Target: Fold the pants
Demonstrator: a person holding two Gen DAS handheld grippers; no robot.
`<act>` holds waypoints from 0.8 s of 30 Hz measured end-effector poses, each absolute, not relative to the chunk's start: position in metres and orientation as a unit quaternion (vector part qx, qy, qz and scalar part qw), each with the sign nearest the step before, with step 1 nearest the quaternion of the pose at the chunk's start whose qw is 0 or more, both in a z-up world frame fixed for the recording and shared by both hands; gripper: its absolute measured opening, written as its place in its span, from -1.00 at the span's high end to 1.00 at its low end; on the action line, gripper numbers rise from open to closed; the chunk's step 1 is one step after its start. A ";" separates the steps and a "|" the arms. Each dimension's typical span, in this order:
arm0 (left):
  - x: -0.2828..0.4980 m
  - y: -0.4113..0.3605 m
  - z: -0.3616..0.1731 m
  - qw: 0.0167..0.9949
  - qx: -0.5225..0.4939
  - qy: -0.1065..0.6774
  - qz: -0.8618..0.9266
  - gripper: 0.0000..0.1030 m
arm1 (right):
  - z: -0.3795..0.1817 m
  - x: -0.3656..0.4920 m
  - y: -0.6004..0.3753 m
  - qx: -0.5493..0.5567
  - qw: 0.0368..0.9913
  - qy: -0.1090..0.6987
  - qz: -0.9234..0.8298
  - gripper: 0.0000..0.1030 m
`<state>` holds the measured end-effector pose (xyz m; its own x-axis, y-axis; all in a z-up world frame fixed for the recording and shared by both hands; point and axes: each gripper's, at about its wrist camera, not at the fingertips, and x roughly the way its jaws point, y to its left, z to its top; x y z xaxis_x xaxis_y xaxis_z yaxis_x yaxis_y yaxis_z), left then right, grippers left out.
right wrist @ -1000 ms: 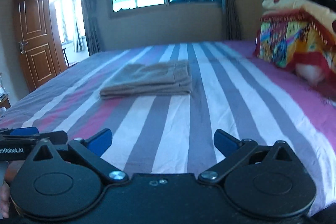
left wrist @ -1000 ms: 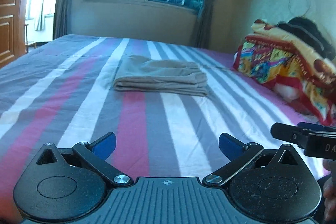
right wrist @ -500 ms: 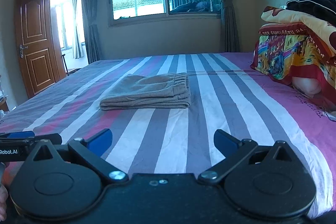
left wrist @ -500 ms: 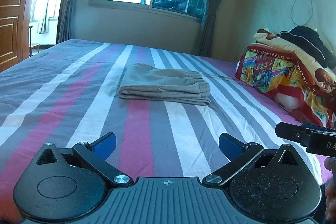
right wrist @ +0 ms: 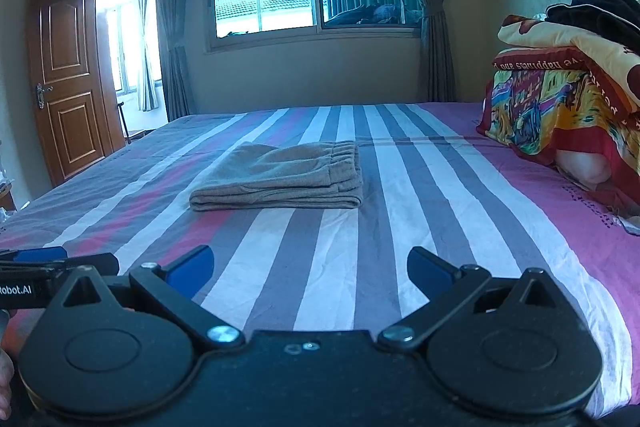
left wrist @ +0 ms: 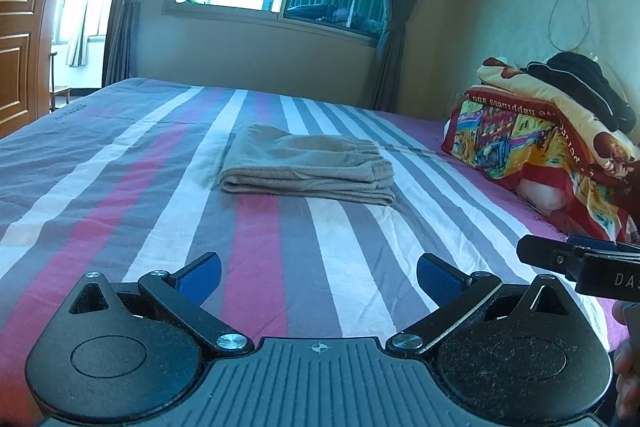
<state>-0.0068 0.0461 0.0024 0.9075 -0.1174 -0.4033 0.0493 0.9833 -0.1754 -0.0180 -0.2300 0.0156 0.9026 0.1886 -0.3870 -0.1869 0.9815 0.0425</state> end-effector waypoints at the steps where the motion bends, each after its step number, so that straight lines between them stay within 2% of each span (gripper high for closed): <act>1: -0.008 0.045 0.003 0.974 -0.081 0.210 -0.042 -1.00 | 0.016 -0.018 -0.230 0.002 0.975 0.198 0.096 -0.99; 24: -0.009 0.041 0.002 0.974 -0.078 0.207 -0.049 -1.00 | 0.018 -0.021 -0.230 0.005 0.975 0.200 0.098 -0.99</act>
<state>-0.0089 0.0410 0.0022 0.9094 -0.1284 -0.3956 0.0639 0.9830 -0.1721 -0.0208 -0.2304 0.0176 0.9012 0.1928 -0.3882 -0.1886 0.9808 0.0493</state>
